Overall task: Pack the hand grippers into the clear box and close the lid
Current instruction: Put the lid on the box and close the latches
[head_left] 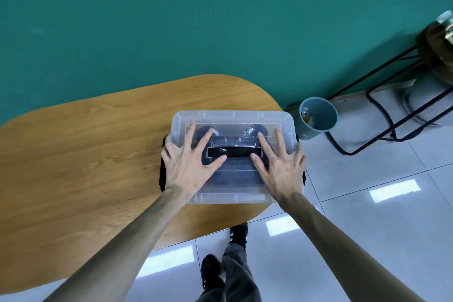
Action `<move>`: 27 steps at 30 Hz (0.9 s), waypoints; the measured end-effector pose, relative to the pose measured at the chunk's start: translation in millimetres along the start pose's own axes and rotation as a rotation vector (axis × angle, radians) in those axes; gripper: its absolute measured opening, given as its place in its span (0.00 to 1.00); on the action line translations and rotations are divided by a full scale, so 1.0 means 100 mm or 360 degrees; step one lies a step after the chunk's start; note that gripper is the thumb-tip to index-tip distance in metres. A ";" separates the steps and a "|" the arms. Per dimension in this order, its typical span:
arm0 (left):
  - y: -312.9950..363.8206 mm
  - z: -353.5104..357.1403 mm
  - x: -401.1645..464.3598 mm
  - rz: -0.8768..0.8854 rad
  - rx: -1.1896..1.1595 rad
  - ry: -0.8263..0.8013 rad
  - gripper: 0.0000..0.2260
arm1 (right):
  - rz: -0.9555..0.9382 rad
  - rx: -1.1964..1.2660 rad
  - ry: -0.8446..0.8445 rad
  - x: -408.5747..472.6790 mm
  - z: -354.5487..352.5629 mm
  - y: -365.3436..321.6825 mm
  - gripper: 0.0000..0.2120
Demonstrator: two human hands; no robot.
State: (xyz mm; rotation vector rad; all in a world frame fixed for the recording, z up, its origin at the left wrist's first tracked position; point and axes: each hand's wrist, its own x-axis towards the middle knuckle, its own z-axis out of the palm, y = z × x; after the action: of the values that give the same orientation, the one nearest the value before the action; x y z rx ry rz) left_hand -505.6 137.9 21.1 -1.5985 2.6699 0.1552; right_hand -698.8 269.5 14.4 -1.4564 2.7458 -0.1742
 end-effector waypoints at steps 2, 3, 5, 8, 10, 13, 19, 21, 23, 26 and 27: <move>-0.03 0.01 -0.01 -0.0009 -0.0024 -0.0020 0.36 | -0.0033 -0.0024 -0.0023 0.03 0.01 -0.02 0.29; -0.05 0.02 -0.02 -0.0012 -0.0041 -0.0045 0.36 | -0.0039 -0.0033 -0.0023 0.04 0.02 -0.03 0.29; -0.07 0.05 -0.04 0.0004 -0.0048 -0.0056 0.36 | -0.0049 -0.0034 -0.0021 0.02 0.03 -0.04 0.29; -0.06 0.06 -0.03 0.0020 -0.0013 -0.0056 0.36 | -0.0045 -0.0030 -0.0028 0.02 0.03 -0.04 0.29; -0.05 0.06 -0.03 0.0018 -0.0022 -0.0073 0.36 | -0.0047 -0.0055 -0.0046 0.02 0.03 -0.05 0.29; -0.04 0.07 -0.01 0.0030 0.0056 -0.0067 0.37 | -0.0051 -0.0094 -0.0100 0.04 0.04 -0.06 0.30; -0.05 0.05 0.03 0.0056 0.0068 -0.0138 0.37 | -0.0038 -0.0063 -0.0167 0.07 0.01 -0.07 0.32; -0.05 0.04 0.03 0.0060 0.0059 -0.0139 0.37 | -0.0049 -0.0068 -0.0188 0.07 0.00 -0.06 0.32; -0.04 0.02 0.04 0.0058 0.0066 -0.0167 0.36 | -0.0047 -0.0081 -0.0198 0.07 -0.01 -0.07 0.32; -0.07 -0.02 0.04 0.0126 0.0068 -0.0160 0.36 | -0.0165 -0.0082 -0.0225 0.08 -0.02 -0.01 0.32; -0.10 -0.02 0.04 0.0172 0.0073 -0.0139 0.36 | -0.0247 -0.0081 -0.0235 0.10 -0.03 0.03 0.32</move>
State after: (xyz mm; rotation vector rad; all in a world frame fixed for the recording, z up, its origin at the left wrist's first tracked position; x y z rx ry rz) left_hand -498.6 129.3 22.4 -1.4018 2.6735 0.1609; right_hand -707.3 263.6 16.9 -1.6249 2.5407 0.0005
